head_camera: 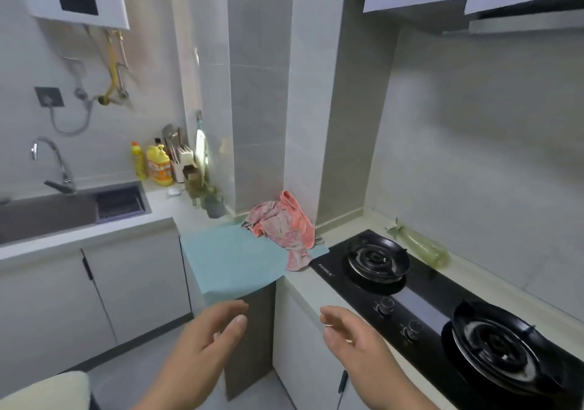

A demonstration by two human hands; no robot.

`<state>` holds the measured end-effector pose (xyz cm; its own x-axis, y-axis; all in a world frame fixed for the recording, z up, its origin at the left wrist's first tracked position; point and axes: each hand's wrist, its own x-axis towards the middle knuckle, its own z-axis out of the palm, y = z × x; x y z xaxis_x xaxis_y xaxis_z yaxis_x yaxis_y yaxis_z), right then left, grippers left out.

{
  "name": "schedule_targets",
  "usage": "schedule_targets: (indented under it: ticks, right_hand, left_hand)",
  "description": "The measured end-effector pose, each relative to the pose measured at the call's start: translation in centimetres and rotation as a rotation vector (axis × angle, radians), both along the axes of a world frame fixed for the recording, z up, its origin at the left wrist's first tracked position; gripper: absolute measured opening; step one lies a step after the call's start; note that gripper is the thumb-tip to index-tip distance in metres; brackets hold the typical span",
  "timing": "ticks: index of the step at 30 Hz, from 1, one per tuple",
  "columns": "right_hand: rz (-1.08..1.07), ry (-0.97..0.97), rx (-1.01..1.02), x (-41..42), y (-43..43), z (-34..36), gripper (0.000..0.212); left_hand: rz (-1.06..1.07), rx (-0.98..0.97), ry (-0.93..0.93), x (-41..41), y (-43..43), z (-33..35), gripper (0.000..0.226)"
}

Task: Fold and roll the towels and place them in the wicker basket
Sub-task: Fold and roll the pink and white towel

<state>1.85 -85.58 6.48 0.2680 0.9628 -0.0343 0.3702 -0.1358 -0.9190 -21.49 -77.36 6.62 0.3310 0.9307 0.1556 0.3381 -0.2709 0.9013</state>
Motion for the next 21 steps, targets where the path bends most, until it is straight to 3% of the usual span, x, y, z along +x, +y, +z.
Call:
schedule_targets:
  ticks: [7,11,13,15,16,17,18,20,21]
  right_hand:
    - [-0.067,0.014,-0.044,-0.1,11.2,-2.7,0.03]
    - [-0.032,0.14,-0.056,1.0,19.8,-4.9,0.026]
    - [-0.014,0.162,-0.043,1.6,23.9,-5.4,0.024]
    - [-0.064,0.377,-0.036,2.0,27.6,-5.3,0.015]
    - [-0.076,0.418,-0.022,2.0,29.6,-5.1,0.013]
    - [-0.094,0.402,-0.037,2.4,31.3,-4.9,0.017]
    - [-0.139,0.335,-0.061,3.3,33.1,-5.7,0.024]
    - [-0.217,0.17,-0.05,4.4,35.9,-7.9,0.034]
    - [-0.177,0.169,-0.034,4.8,36.6,-8.0,0.033]
  left_hand:
    - [-0.005,-0.007,0.016,1.1,9.8,-1.3,0.031]
    - [0.07,0.079,0.082,2.6,18.1,-3.0,0.01]
    - [0.084,0.05,0.114,2.8,23.1,-4.6,0.028]
    - [0.018,0.027,0.155,3.0,27.7,-6.1,0.035]
    - [-0.019,-0.019,0.175,3.0,29.5,-6.3,0.024]
    - [-0.048,-0.029,0.17,3.2,31.1,-6.4,0.015]
    - [-0.103,-0.038,0.156,3.1,32.5,-7.1,0.019]
    - [-0.047,0.008,0.162,4.2,35.6,-7.0,0.052]
    - [-0.016,-0.024,0.138,4.7,36.5,-6.4,0.049]
